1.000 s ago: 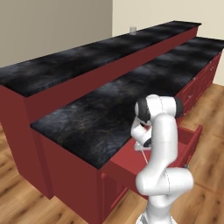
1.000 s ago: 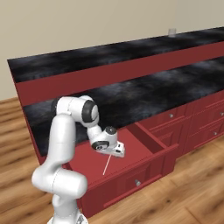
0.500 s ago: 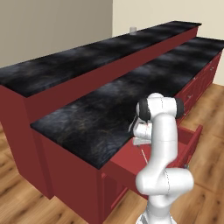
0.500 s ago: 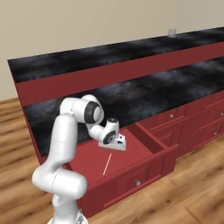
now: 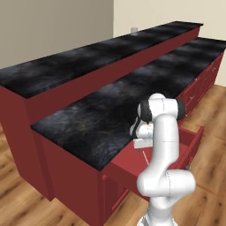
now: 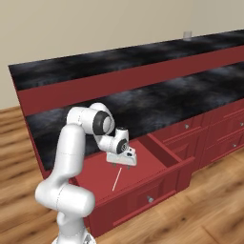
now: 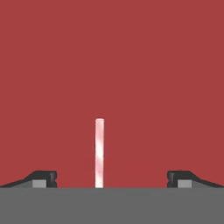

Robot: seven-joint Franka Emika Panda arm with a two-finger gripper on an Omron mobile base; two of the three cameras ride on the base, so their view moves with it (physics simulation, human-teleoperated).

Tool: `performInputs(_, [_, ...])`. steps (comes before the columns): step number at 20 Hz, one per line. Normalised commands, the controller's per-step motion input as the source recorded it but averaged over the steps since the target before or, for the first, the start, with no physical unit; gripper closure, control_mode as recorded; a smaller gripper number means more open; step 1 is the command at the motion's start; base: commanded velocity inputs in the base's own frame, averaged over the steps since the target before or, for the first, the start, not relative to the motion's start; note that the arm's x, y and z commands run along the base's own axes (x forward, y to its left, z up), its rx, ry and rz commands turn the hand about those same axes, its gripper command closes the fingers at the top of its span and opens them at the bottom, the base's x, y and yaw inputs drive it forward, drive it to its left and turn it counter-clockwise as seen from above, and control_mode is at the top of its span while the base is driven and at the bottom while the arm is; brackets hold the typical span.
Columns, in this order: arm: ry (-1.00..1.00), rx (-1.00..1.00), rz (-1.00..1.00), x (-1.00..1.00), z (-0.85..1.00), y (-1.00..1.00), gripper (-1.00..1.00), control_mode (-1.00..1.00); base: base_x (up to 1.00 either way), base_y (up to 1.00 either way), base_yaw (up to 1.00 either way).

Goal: Take a straw from the drawer in front and place it inside the glass cup on the dining counter.

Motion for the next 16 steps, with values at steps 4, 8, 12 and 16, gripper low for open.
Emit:
performInputs(4, [0.01, 0.00, 0.00, -1.00, -0.72, -0.22, -1.00, -1.00, 0.00, 0.00, 0.00])
performInputs(8, [0.00, 0.00, 0.00, -1.00, -0.56, -0.18, -1.00, -1.00, 0.00, 0.00, 0.00])
performInputs(12, [-0.01, 0.00, 0.00, -0.96, -0.54, -0.13, -1.00, -1.00, 0.00, 0.00, 0.00])
performInputs(16, [-0.08, 0.00, 0.00, -0.39, -0.35, -0.03, -1.00, -1.00, 0.00, 0.00, 0.00])
